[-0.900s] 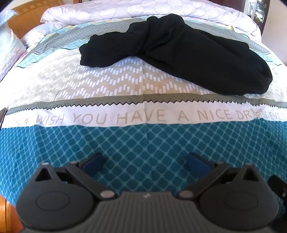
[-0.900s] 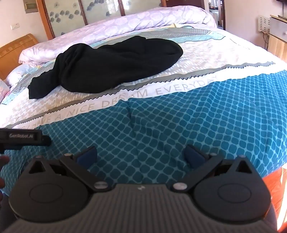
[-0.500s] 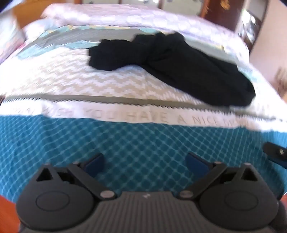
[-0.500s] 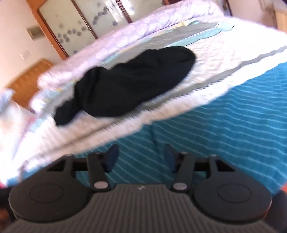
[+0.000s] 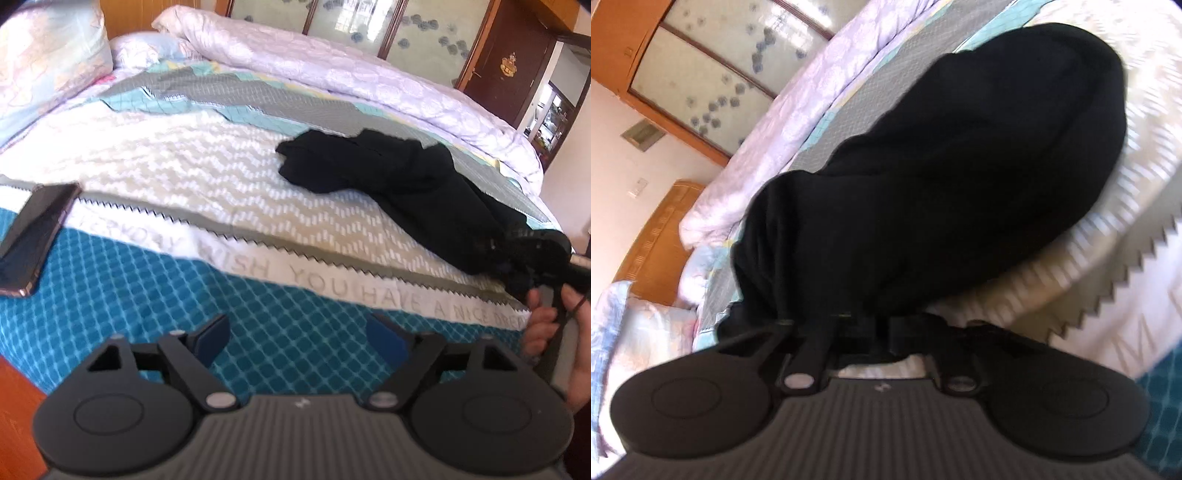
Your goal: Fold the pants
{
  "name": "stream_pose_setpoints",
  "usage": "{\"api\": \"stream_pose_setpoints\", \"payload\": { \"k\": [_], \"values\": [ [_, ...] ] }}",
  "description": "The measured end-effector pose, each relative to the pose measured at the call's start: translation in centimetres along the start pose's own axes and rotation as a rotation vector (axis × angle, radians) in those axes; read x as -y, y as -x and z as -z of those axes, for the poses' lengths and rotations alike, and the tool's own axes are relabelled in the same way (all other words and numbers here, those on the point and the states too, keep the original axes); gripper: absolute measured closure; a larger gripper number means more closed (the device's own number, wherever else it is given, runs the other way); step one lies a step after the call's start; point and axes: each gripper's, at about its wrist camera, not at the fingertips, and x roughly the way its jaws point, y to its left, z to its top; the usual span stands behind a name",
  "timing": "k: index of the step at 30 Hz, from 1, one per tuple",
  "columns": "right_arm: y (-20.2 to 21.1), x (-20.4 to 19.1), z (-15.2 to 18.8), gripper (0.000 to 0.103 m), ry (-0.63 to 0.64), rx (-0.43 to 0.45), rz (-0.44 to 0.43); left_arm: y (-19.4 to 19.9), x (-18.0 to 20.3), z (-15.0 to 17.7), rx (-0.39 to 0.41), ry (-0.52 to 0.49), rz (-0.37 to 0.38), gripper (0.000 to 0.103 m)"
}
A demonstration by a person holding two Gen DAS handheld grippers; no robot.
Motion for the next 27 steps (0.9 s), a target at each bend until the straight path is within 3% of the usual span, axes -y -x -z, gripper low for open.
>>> {"api": "stream_pose_setpoints", "payload": {
  "k": [2, 3, 6, 10, 13, 16, 17, 19, 23, 24, 25, 26, 27],
  "values": [
    [3.5, -0.9, -1.1, 0.095, 0.024, 0.044, -0.124, 0.2, -0.3, -1.3, 0.024, -0.003, 0.012, 0.037],
    [5.8, -1.8, -1.4, 0.095, 0.074, 0.070, -0.168, -0.1, -0.3, -2.1, 0.040, -0.001, 0.024, 0.038],
    [14.2, -3.9, -1.8, 0.095, 0.246, 0.181, -0.267, -0.8, -0.4, -4.4, 0.070, 0.023, 0.049, 0.038],
    [22.7, -2.6, -1.3, 0.095, 0.291, 0.278, -0.422, -1.8, 1.2, -6.6, 0.079, 0.048, 0.107, 0.034],
    [25.9, -1.2, 0.2, 0.095, 0.380, 0.361, -0.351, -3.3, 2.7, -8.6, 0.082, 0.073, 0.162, 0.026],
    [25.1, 1.4, 0.3, 0.091, 0.358, 0.315, -0.192, -4.9, 2.5, -9.5, 0.040, 0.075, 0.174, 0.022],
    [24.2, 2.4, 0.0, 0.090, 0.355, 0.301, -0.099, -4.1, 0.7, -6.7, 0.029, 0.070, 0.188, 0.022],
    [22.8, 4.4, 0.1, 0.090, 0.333, 0.260, 0.003, -5.2, 1.5, -5.4, -0.025, 0.081, 0.219, 0.022],
    [20.8, 6.8, 0.5, 0.081, 0.204, 0.217, -0.003, -7.8, 3.6, -4.1, -0.084, 0.073, 0.228, 0.016],
    [20.8, 6.5, 2.2, 0.077, 0.190, 0.218, -0.006, -7.3, 4.1, -2.3, -0.092, 0.081, 0.228, 0.018],
    [20.4, 4.5, 2.3, 0.076, 0.185, 0.217, -0.007, -7.9, 4.7, -1.9, -0.101, 0.101, 0.243, 0.029],
    [20.3, 2.8, 2.6, 0.076, 0.188, 0.214, -0.010, -8.4, 5.3, -1.3, -0.104, 0.120, 0.274, 0.062],
    [20.1, 2.3, 3.1, 0.076, 0.188, 0.205, -0.010, -9.8, 5.9, -2.3, -0.122, 0.135, 0.332, 0.075]
  ]
}}
